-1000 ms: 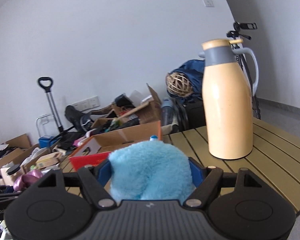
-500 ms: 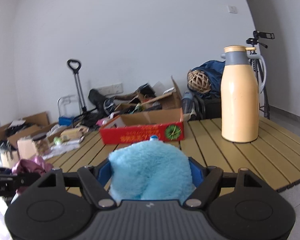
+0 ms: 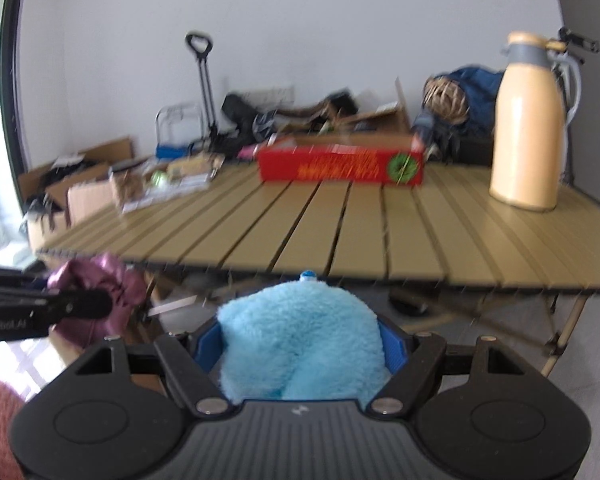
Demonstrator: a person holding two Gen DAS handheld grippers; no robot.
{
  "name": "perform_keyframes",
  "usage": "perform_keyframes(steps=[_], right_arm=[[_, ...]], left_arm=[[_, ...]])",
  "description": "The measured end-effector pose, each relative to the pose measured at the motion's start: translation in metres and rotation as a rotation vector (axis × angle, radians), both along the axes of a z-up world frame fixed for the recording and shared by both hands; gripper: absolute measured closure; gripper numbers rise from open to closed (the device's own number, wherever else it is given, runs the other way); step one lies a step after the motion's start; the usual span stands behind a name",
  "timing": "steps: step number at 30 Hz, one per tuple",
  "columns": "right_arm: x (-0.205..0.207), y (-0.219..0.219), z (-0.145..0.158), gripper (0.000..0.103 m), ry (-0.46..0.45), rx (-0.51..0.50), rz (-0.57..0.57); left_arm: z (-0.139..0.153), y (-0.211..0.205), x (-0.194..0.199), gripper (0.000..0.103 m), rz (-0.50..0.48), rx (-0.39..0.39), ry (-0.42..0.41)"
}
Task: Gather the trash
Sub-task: 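Carry the pink bow and blue plush with both tools down over the bin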
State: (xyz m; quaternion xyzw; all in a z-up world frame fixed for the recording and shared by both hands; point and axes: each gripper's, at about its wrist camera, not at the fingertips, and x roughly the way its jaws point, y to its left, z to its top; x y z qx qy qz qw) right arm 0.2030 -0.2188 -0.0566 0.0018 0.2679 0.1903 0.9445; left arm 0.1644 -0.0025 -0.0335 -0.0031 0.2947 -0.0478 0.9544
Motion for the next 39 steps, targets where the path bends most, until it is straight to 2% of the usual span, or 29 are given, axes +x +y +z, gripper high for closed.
perform_keyframes(steps=[10,17,20,22,28,39], right_arm=[[-0.006,0.025,-0.061,0.027,0.18,-0.056,0.028],[0.002,0.037,-0.089,0.027,0.272,-0.106,0.04],[0.009,0.04,-0.1,0.027,0.313,-0.122,0.038],[0.012,0.042,-0.107,0.027,0.338,-0.133,0.035],[0.022,0.048,-0.127,0.027,0.416,-0.168,0.012],[0.04,0.058,-0.15,0.027,0.509,-0.214,0.017]], left_arm=[[-0.058,0.019,0.003,0.076,0.006,-0.012,0.139],[-0.095,0.022,0.022,0.076,0.014,-0.047,0.227],[-0.107,0.024,0.027,0.076,0.024,-0.027,0.242],[-0.114,0.029,0.03,0.076,0.034,-0.043,0.261],[-0.129,0.036,0.038,0.076,0.064,-0.041,0.32],[-0.134,0.048,0.045,0.076,0.13,-0.041,0.349]])
